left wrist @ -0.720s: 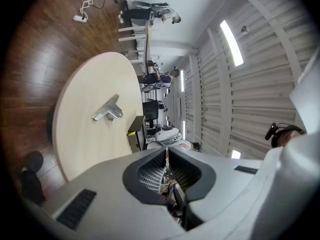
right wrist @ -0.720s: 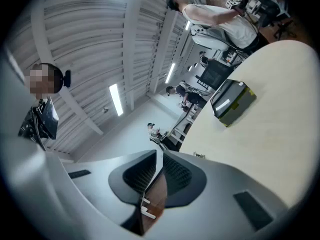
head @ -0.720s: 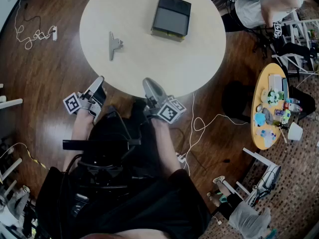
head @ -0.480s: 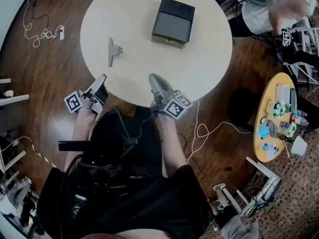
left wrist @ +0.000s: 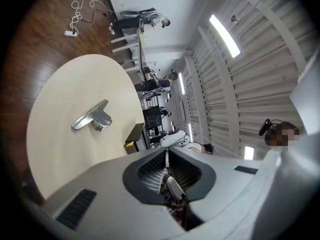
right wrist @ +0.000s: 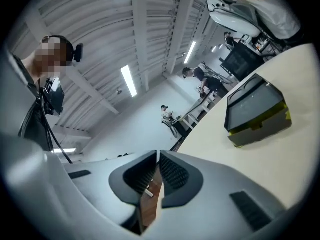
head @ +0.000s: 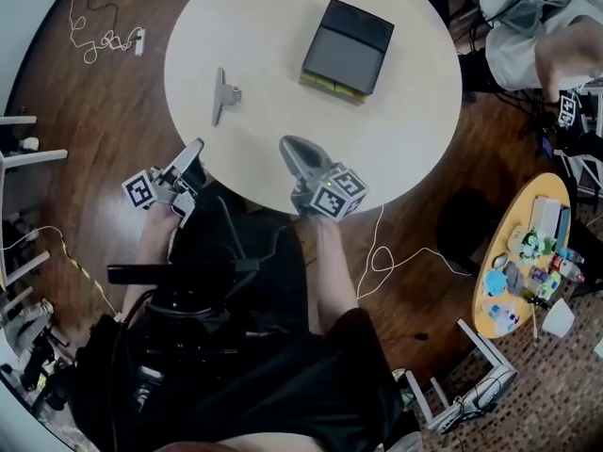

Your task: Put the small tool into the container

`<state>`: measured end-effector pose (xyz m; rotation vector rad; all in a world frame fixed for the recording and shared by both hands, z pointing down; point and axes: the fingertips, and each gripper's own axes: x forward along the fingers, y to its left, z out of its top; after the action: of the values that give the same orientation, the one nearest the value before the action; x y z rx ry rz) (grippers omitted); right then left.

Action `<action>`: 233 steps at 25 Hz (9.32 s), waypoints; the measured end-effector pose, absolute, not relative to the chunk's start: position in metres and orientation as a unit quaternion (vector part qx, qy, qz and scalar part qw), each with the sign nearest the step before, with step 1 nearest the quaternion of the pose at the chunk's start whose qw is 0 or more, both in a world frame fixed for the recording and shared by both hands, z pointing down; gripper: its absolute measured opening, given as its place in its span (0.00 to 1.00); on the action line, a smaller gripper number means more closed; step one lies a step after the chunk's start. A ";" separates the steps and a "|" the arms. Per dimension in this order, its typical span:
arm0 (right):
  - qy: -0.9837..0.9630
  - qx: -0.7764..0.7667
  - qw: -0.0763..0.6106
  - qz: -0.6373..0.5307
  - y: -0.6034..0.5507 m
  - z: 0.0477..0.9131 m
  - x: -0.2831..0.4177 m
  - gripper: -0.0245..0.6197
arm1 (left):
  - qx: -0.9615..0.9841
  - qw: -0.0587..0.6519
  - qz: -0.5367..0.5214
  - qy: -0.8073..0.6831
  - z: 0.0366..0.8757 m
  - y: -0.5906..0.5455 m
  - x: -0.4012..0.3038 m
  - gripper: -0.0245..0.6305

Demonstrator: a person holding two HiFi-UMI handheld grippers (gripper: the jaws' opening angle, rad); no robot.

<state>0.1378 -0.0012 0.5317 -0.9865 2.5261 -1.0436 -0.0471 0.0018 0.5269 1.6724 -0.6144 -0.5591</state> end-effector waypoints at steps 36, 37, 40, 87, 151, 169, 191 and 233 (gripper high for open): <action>0.812 -0.471 -0.106 -0.327 -0.031 0.562 0.055 0.28 | 0.683 0.661 -0.277 -0.140 0.550 -0.127 -0.070 0.07; 0.816 -0.466 -0.117 -0.320 -0.034 0.564 0.059 0.28 | 0.684 0.658 -0.279 -0.145 0.546 -0.127 -0.069 0.07; 0.827 -0.458 -0.153 -0.286 -0.043 0.571 0.072 0.29 | 0.694 0.649 -0.270 -0.157 0.541 -0.124 -0.068 0.07; 0.757 -0.321 -0.567 -0.044 -0.145 0.710 0.225 0.30 | 0.720 0.589 -0.259 -0.259 0.527 -0.070 -0.088 0.07; 0.739 -0.266 -0.617 -0.049 -0.059 0.728 0.196 0.09 | 0.722 0.599 -0.251 -0.239 0.527 -0.073 -0.079 0.07; 0.736 -0.254 -0.626 -0.052 -0.033 0.728 0.188 0.09 | 0.722 0.602 -0.248 -0.234 0.529 -0.073 -0.075 0.07; 0.738 -0.238 -0.629 -0.057 0.006 0.728 0.175 0.09 | 0.717 0.609 -0.246 -0.233 0.536 -0.072 -0.073 0.07; 0.736 -0.232 -0.632 -0.075 0.037 0.730 0.170 0.11 | 0.711 0.616 -0.250 -0.230 0.540 -0.069 -0.075 0.07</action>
<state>0.1695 0.0369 0.7302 -1.3492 4.2808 -0.4364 -0.0751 -0.0693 0.5402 1.6372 -0.5300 -0.5756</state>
